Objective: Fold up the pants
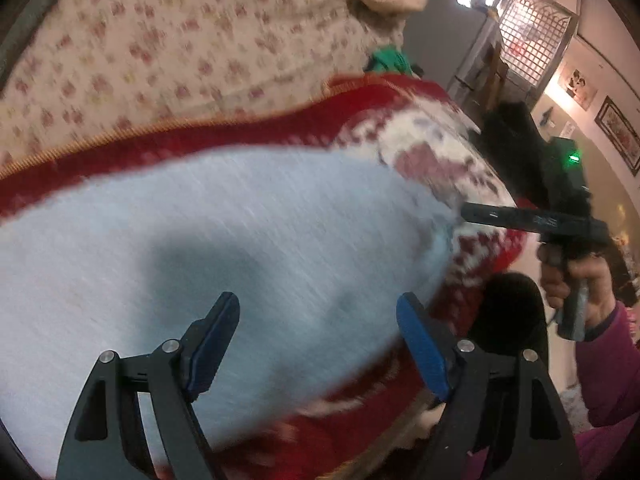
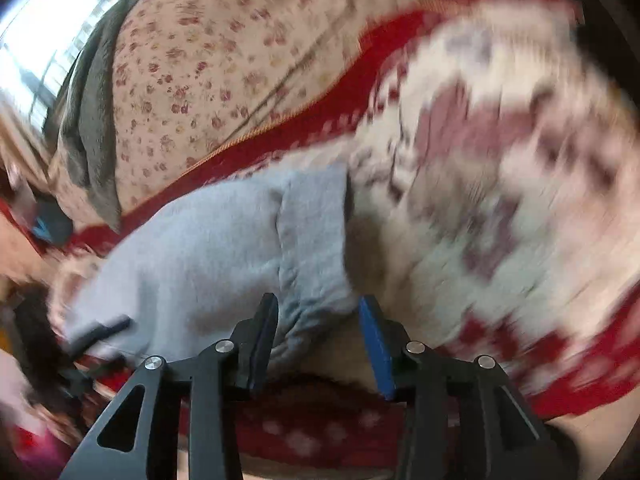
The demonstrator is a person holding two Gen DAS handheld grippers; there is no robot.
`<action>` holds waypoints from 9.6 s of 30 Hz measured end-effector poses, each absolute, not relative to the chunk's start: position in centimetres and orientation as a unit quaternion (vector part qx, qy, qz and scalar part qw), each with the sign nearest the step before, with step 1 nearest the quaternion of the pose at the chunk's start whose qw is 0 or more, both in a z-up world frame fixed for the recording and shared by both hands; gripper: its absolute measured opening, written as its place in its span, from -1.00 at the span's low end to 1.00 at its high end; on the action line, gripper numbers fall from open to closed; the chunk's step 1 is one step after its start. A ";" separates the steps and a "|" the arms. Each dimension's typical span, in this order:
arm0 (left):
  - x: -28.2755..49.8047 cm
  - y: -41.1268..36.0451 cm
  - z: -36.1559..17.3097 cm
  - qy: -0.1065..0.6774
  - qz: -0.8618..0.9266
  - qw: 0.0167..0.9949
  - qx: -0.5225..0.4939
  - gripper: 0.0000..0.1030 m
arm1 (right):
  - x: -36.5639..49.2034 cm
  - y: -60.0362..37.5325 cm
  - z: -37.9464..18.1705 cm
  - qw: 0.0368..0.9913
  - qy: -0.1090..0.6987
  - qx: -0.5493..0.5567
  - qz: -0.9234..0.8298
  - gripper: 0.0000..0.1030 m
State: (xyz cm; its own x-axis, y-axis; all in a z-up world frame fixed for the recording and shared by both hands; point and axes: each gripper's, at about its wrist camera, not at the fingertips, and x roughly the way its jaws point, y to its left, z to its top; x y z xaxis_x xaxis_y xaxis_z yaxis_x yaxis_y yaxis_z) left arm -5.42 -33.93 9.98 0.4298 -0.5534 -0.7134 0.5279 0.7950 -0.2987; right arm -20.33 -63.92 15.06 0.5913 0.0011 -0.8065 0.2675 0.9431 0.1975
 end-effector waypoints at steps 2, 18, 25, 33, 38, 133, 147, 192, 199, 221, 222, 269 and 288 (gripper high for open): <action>-3.9 -32.9 10.9 0.420 -0.305 0.855 -0.015 0.56 | -19.0 -62.6 16.3 0.889 0.434 0.140 -0.039 0.14; 10.8 -28.7 8.4 0.447 -0.177 0.877 -0.002 0.57 | -4.2 -50.5 10.6 0.882 0.466 -0.020 0.066 0.23; 12.0 -29.8 6.2 0.469 -0.186 0.863 0.012 0.57 | -4.3 -51.2 8.6 0.875 0.479 -0.023 0.064 0.23; 11.4 -32.1 5.7 0.487 -0.247 0.837 0.025 0.06 | -4.5 -52.1 8.0 0.872 0.485 0.009 0.065 0.23; 10.1 -34.7 5.7 0.474 -0.274 0.832 0.090 -0.57 | -4.5 -52.1 7.7 0.871 0.488 0.014 0.062 0.26; 2.2 -21.1 7.7 0.428 -0.041 0.903 -0.020 0.49 | -1.7 -41.5 8.9 0.855 0.511 -0.029 0.084 0.63; -8.6 -3.4 8.8 0.414 0.162 0.883 -0.154 0.50 | 2.0 -24.2 5.8 0.813 0.519 -0.081 0.252 0.63; -11.6 7.5 2.6 0.391 0.211 0.843 -0.302 -0.60 | 11.6 1.6 -3.1 0.659 0.541 -0.195 0.485 -0.37; -13.0 5.1 6.3 0.328 0.210 0.887 -0.247 -0.62 | 11.0 0.3 1.8 0.679 0.504 -0.191 0.497 -0.42; -11.8 -17.4 13.2 0.260 0.082 0.962 -0.027 -0.63 | 5.2 -22.3 14.7 0.763 0.418 -0.177 0.460 -0.41; -11.6 -18.6 12.6 0.265 0.072 0.961 -0.021 -0.62 | 4.8 -23.8 14.4 0.768 0.423 -0.168 0.451 -0.41; -6.0 -24.3 7.9 0.337 -0.104 0.936 -0.005 -0.83 | -2.7 -43.8 9.4 0.816 0.533 0.067 0.211 0.52; -9.7 -12.1 17.8 0.258 -0.093 0.950 -0.151 -0.84 | 4.2 -28.5 4.4 0.774 0.509 -0.144 0.349 0.51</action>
State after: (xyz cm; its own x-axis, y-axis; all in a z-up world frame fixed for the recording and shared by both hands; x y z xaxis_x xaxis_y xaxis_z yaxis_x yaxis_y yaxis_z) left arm -9.71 -12.07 17.75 0.8499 -0.2536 -0.4619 0.0981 0.9374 -0.3342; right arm 4.18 -28.49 4.43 0.2382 0.3939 -0.8878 -0.6868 0.7146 0.1329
